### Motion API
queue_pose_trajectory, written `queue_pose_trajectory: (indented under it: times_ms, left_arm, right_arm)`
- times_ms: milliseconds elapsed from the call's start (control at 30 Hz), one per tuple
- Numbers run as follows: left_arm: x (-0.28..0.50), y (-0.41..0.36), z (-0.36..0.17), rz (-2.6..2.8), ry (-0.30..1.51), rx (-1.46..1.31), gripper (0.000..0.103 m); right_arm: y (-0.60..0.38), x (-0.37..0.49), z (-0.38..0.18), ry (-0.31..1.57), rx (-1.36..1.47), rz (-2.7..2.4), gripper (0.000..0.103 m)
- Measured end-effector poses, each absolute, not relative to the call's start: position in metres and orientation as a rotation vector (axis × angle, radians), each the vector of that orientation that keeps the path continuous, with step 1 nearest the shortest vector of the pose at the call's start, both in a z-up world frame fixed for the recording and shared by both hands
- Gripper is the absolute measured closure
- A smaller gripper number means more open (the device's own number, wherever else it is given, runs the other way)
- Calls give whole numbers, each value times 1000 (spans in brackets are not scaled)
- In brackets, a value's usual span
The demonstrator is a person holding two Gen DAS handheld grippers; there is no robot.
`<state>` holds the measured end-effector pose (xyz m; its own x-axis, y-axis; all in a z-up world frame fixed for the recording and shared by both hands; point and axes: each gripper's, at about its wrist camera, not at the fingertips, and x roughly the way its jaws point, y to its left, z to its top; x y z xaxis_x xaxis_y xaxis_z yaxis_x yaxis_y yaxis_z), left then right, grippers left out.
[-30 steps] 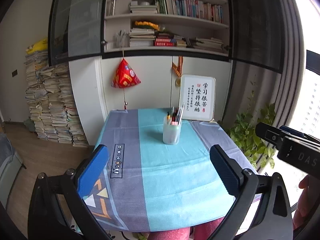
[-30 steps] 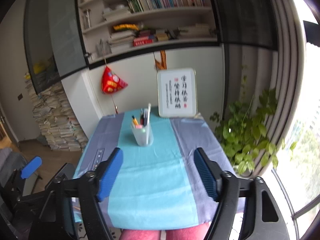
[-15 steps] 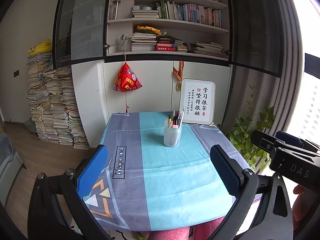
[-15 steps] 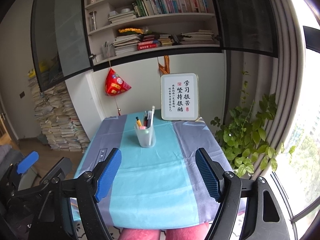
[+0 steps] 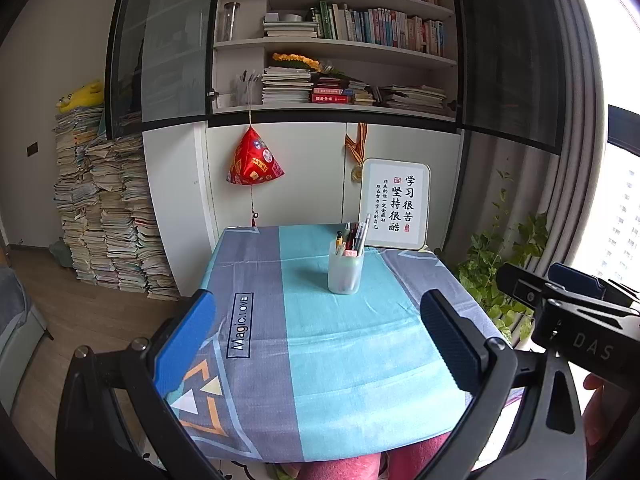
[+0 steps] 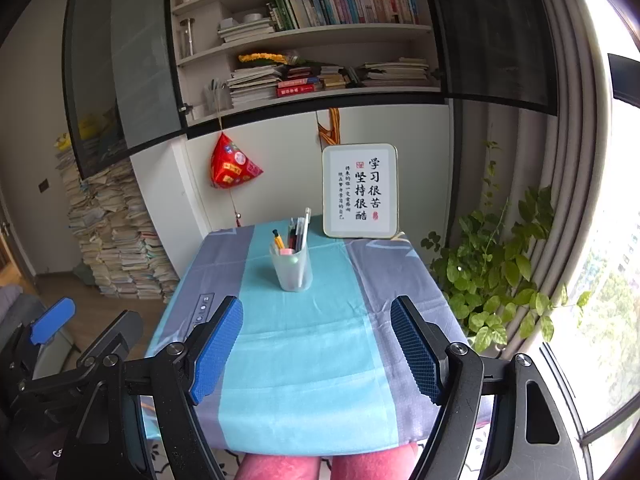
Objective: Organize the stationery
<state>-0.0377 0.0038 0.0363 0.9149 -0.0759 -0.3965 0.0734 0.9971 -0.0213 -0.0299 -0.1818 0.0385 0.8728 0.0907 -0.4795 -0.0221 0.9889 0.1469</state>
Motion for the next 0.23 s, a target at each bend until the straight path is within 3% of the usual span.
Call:
queue_pose_trajectory:
  times_ms: [233]
  left_arm:
    - [-38,3,37,-79,408,-5,1]
  right_arm:
    - [-180,-30,38,508,137,56,26]
